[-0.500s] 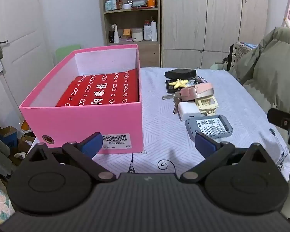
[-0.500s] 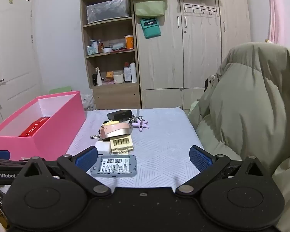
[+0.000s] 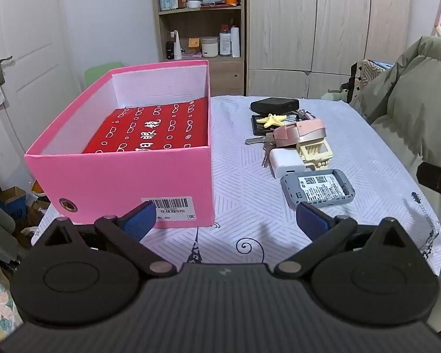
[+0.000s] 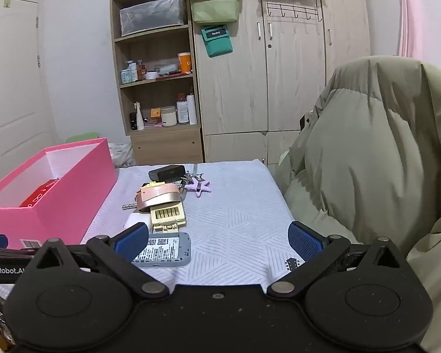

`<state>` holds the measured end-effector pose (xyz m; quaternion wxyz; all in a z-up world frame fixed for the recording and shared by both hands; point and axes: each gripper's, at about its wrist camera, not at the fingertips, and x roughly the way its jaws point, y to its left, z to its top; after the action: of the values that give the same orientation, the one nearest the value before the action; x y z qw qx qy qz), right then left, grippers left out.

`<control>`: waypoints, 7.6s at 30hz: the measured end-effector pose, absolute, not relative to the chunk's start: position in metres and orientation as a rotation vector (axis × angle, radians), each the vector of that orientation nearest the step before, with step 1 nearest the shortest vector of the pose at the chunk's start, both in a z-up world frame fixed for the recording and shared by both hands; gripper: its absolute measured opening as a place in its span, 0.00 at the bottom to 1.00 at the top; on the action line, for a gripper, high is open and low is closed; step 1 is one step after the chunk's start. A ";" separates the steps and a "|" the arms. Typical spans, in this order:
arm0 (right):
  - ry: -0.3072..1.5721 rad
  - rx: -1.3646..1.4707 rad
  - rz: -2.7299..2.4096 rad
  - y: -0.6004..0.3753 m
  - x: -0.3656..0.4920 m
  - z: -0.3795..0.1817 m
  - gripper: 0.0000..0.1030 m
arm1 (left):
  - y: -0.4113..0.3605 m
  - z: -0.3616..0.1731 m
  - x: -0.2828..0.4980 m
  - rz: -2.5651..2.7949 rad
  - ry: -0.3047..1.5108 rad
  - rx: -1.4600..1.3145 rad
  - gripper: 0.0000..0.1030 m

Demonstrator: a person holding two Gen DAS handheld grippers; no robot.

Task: Organize rigid objects

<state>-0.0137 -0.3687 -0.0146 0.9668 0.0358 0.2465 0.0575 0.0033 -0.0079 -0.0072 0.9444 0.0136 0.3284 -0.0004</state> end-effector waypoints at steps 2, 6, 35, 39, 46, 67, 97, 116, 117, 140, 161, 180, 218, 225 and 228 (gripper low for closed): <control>0.493 0.070 0.117 -0.368 -0.015 -0.016 1.00 | -0.008 -0.008 0.003 0.002 0.667 0.030 1.00; 0.484 0.066 0.125 -0.367 -0.016 -0.017 1.00 | -0.008 -0.010 0.003 0.008 0.666 0.028 1.00; 0.474 0.045 0.146 -0.360 -0.015 -0.025 1.00 | -0.008 -0.023 0.001 0.038 0.617 0.060 1.00; 0.474 0.035 0.148 -0.359 -0.014 -0.027 1.00 | -0.006 -0.024 0.001 0.039 0.612 0.046 1.00; 0.479 0.038 0.158 -0.359 -0.014 -0.028 1.00 | 0.002 -0.024 -0.010 0.043 0.521 -0.026 1.00; 0.491 0.015 0.199 -0.351 -0.014 -0.031 1.00 | -0.002 -0.029 -0.002 0.000 0.590 0.000 1.00; 0.608 0.027 0.599 -0.336 0.044 -0.040 1.00 | 0.056 0.064 0.060 -0.270 0.848 0.154 0.98; 0.803 -0.021 0.364 -0.288 0.082 -0.083 1.00 | 0.151 0.076 0.153 -0.150 0.968 0.378 0.96; 0.800 -0.036 0.359 -0.285 0.083 -0.083 1.00 | 0.159 0.073 0.160 -0.139 0.980 0.358 0.94; 0.830 -0.052 0.308 -0.275 0.115 -0.095 1.00 | 0.217 0.006 0.219 -0.044 1.118 0.200 0.44; 0.859 -0.035 0.397 -0.297 0.109 -0.064 0.99 | 0.193 -0.007 0.208 -0.084 1.072 0.283 0.10; 0.558 -0.584 0.993 -0.156 0.170 0.068 0.99 | 0.206 -0.010 0.211 -0.112 1.054 0.279 0.10; 0.718 -0.602 1.153 -0.076 0.246 0.037 0.99 | 0.224 -0.011 0.214 -0.110 1.056 0.197 0.10; 0.633 -0.476 1.002 -0.150 0.219 0.060 0.98 | 0.225 -0.010 0.210 -0.097 1.037 0.192 0.10; 0.681 -0.494 0.857 -0.173 0.214 0.050 0.94 | 0.224 -0.010 0.208 -0.090 1.032 0.202 0.10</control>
<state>0.2143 -0.1735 0.0501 0.8251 -0.2325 0.3204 0.4031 0.2081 0.2242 -0.0099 0.8639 0.0962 0.4925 -0.0427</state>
